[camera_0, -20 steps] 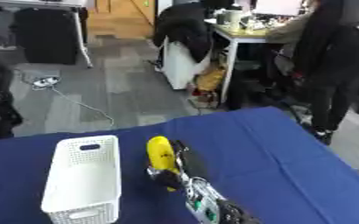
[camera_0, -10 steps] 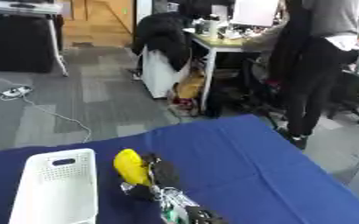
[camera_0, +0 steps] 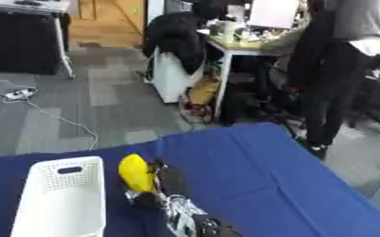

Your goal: Pick up objects on the table and place them in the box.

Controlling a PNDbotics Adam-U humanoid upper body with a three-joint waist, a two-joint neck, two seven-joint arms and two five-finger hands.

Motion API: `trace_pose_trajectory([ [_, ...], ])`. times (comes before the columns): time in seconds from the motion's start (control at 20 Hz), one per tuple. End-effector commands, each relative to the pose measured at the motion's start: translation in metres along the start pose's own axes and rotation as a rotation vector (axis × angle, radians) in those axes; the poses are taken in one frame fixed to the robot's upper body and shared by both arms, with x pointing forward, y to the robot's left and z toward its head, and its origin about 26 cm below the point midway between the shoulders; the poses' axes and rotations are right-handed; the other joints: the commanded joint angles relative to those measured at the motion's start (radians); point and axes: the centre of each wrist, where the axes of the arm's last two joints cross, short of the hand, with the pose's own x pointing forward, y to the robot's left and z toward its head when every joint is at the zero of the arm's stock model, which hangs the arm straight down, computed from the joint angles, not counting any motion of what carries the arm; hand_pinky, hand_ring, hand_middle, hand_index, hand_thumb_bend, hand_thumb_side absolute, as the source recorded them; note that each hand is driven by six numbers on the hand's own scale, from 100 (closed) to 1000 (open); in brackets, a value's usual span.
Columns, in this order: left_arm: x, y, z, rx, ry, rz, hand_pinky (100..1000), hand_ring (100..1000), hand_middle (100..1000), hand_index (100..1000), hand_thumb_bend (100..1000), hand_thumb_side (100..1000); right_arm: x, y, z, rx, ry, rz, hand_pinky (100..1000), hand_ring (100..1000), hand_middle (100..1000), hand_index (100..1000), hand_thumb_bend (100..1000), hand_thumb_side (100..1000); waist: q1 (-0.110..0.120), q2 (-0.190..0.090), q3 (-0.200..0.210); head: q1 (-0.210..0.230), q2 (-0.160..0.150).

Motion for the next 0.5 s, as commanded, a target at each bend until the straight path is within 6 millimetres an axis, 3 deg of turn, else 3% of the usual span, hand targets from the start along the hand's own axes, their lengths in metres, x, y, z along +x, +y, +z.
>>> trace_pose_trajectory([
  [0.05, 0.005, 0.000, -0.010, -0.003, -0.041, 0.007, 676, 597, 887, 898, 281, 858, -0.006, 0.002, -0.002, 0.007, 0.015, 0.038, 895, 804, 939, 907, 511, 713, 0.001, -0.003, 0.007, -0.024, -0.019],
  [0.35, 0.005, -0.001, -0.014, -0.001, -0.052, 0.017, 677, 598, 886, 897, 283, 857, -0.017, 0.016, 0.003, 0.058, 0.050, 0.067, 863, 775, 901, 905, 512, 719, -0.006, -0.001, 0.014, -0.050, -0.033],
  [0.5, 0.006, -0.001, -0.015, -0.002, -0.057, 0.017, 677, 598, 886, 897, 283, 857, -0.021, 0.024, 0.005, 0.094, 0.070, 0.063, 759, 704, 838, 910, 512, 724, -0.006, 0.003, 0.016, -0.059, -0.037],
])
